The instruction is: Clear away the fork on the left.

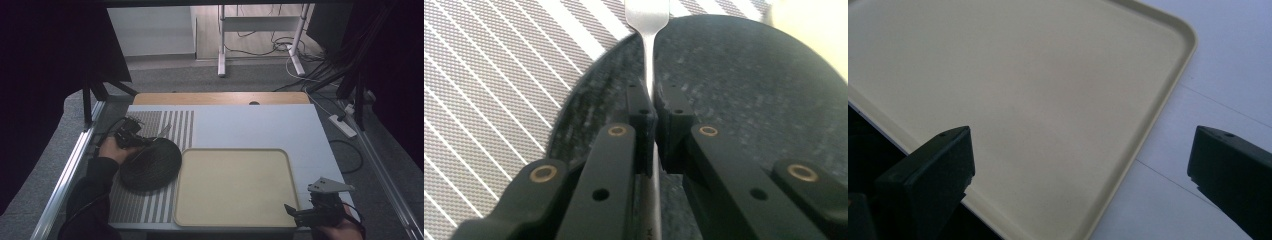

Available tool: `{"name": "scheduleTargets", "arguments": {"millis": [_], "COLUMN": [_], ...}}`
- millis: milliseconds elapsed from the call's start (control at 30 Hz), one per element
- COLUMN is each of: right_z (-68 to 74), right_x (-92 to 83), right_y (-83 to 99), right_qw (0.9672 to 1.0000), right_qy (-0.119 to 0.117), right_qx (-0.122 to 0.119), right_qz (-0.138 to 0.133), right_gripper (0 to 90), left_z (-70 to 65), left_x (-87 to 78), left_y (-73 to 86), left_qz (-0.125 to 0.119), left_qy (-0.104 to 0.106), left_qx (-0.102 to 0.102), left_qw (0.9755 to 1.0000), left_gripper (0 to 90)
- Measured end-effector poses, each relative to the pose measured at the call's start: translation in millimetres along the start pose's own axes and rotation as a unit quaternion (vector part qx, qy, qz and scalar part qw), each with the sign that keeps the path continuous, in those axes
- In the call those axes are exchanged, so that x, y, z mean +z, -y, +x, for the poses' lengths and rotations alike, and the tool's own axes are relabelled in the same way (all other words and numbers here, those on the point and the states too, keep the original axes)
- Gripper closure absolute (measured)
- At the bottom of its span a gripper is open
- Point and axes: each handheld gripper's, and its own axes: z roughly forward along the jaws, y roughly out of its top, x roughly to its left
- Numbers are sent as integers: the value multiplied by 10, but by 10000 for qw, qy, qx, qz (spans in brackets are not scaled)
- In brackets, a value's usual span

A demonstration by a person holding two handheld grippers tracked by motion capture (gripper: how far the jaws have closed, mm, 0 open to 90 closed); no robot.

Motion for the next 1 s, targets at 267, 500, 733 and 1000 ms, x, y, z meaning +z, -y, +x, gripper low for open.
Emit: {"name": "scheduleTargets", "arguments": {"millis": [267,500,733,1000], "right_z": [7,4,4,5], "right_x": [1,-6,-9,-9], "right_y": [-1,1,1,-1], "right_qw": [10000,10000,10000,10000], "right_qy": [-1,-13,-22,-26], "right_qx": [-14,-17,-13,-24], "right_qz": [-14,-48,-59,-61], "right_gripper": [0,0,0,0], "left_z": [-207,-468,-664,-910], "left_x": [-83,-152,-172,-152], "left_y": [93,180,248,280], "left_qz": [-105,-201,-221,-202], "left_qy": [26,85,125,247], "left_qx": [-37,-17,-71,-54], "left_qw": [9999,9998,9997,9995], "left_gripper": [852,852,852,852]}}
